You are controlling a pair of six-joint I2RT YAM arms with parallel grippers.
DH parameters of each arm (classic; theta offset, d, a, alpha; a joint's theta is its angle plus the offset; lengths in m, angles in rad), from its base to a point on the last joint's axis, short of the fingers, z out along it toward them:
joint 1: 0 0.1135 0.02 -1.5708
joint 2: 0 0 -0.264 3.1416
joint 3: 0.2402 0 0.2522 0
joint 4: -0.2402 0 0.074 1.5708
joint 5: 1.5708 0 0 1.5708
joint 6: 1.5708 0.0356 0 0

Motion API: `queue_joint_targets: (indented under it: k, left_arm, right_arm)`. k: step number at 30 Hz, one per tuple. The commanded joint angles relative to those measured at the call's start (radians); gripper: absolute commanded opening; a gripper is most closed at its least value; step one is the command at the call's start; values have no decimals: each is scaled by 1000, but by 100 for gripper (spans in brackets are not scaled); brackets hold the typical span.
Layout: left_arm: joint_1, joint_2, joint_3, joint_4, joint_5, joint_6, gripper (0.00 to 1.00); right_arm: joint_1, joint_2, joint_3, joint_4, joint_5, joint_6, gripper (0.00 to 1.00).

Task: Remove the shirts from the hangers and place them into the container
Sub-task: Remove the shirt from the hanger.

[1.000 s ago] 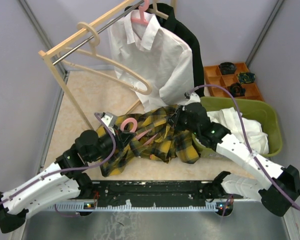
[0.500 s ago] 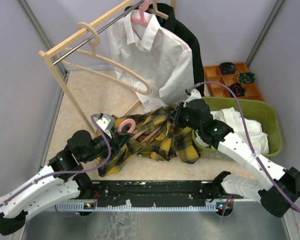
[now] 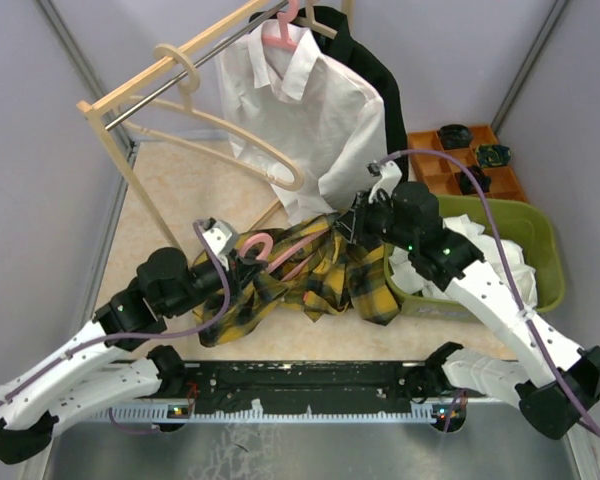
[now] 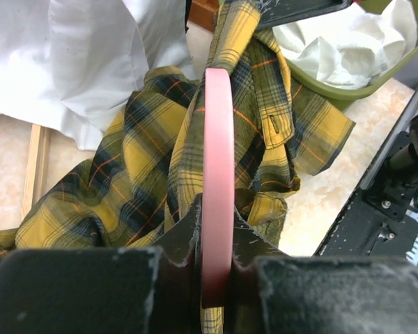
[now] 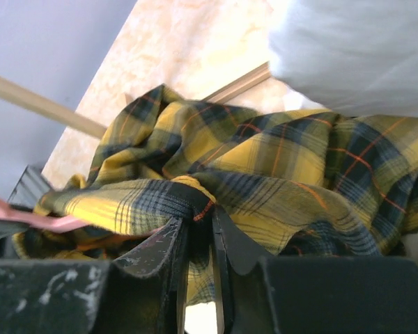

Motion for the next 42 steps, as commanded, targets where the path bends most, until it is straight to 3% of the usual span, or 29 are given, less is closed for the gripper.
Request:
queue_joint_targets:
  k: [1,3,7,10,13,18,22,26,28,31,33,37,42]
  left_arm:
    - [2,35,61,-68,-65,42,0]
    - [2,49,81,-106,-97,64,0]
    - [2,25,90,-110,-45,128,0]
    - [1,-4,96,-100,-2,158,0]
    - [1,-21,108,-109,79,200,0]
    - [2,41,183,-237,154,246,0]
    - [2,74,221,-260,194,259,0]
    - [2,69,230,-240,220,254,0]
    - [2,63,232,-234,186,239,0]
    - [2,47,216,-222,122,220,0]
    - [2,31,199,-206,111,215,0]
    - [2,26,201,-188,136,216,0]
    - [2,53,209,-182,122,207,0]
  right_arm:
    - [-18,63,150,-88,-258,-93,19]
    - [-18,55,159,-86,-275,-78,17]
    - [-18,37,179,-193,193,-42,11]
    - [-20,65,201,-263,402,-56,14]
    - [-34,110,230,-309,472,-54,17]
    - [-53,94,240,-196,287,-43,23]
    - [-55,74,240,-167,433,-52,17]
    - [-54,103,241,-192,553,-86,24]
    - [-55,107,219,-183,451,-96,29]
    - [-54,66,119,-72,76,-96,48]
    - [-55,24,38,44,-65,-41,58]
    - [-54,-77,-106,216,-80,6,74]
    - [-55,-135,-126,221,-105,-59,74]
